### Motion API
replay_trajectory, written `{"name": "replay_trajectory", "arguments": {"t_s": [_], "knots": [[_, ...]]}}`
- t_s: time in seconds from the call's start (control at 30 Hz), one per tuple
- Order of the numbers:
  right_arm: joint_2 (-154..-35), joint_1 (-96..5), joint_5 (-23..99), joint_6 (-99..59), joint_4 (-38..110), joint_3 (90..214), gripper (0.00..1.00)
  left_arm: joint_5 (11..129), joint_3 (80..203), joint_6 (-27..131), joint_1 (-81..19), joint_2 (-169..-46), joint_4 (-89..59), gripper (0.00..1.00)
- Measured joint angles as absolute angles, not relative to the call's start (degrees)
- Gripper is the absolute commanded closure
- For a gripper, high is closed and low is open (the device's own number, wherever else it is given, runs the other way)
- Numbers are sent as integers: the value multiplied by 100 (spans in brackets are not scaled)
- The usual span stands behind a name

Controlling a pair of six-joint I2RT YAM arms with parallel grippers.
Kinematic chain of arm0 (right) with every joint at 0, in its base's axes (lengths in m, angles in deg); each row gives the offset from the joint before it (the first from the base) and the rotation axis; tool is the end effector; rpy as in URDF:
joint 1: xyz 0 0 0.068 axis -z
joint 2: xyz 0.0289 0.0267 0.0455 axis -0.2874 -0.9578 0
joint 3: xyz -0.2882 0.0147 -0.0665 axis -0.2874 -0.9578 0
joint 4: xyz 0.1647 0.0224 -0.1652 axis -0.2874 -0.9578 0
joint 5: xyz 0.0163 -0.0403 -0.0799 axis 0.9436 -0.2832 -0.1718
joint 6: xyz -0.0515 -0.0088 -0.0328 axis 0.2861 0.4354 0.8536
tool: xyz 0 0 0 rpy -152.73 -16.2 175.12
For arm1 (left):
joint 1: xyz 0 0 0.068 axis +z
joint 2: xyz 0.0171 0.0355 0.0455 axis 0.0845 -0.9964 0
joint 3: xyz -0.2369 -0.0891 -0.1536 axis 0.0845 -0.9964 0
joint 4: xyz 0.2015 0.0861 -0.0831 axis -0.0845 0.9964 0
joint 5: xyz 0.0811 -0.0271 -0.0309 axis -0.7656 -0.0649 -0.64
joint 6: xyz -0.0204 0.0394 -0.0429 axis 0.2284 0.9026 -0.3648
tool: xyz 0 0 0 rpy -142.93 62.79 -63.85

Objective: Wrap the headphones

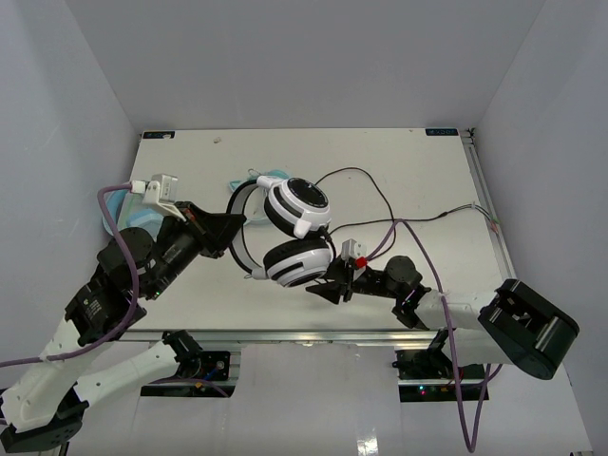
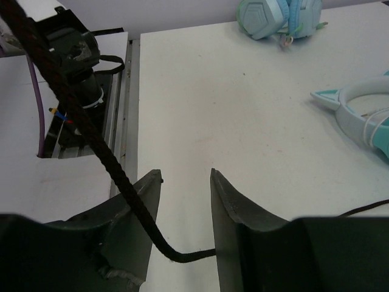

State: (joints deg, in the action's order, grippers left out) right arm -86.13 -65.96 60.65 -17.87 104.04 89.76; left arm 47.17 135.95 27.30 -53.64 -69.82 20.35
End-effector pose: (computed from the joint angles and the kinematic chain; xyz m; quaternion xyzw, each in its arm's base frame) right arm 0.1185 0.1740 0.2488 -0.4247 0.5113 0.4849 0.5684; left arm 0.0554 -0.0455 0.4366 -0.0072 0.7330 -0.3884 0.5583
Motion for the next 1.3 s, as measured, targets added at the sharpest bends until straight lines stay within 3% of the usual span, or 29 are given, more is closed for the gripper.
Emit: {"name": "replay_trajectory", "arguments": {"t_s": [0.2, 0.53, 0.7, 0.9, 1.13, 1.3], "knots": [[-8563, -6596, 5803, -1725, 10142, 9032, 92, 5672, 13268, 2923, -5351, -6852, 1686, 100], [-7856, -6614, 5007, -1191, 8200, 10546, 92, 8175, 13286, 3595, -5342, -7127, 1596, 100], [-7826, -6471, 4692, -864, 6948, 11490, 92, 8740, 13292, 4043, -5339, -7505, 1835, 100], [-7752, -6233, 4250, -553, 5275, 12649, 92, 8177, 13293, 4458, -5339, -8000, 2521, 100], [-7693, -6214, 3859, -396, 3362, 13918, 92, 6557, 13323, 4621, -5337, -8777, 3157, 100], [-7683, -6220, 3878, -401, 2323, 14150, 92, 5368, 13562, 4554, -5336, -9369, 3435, 100]]}}
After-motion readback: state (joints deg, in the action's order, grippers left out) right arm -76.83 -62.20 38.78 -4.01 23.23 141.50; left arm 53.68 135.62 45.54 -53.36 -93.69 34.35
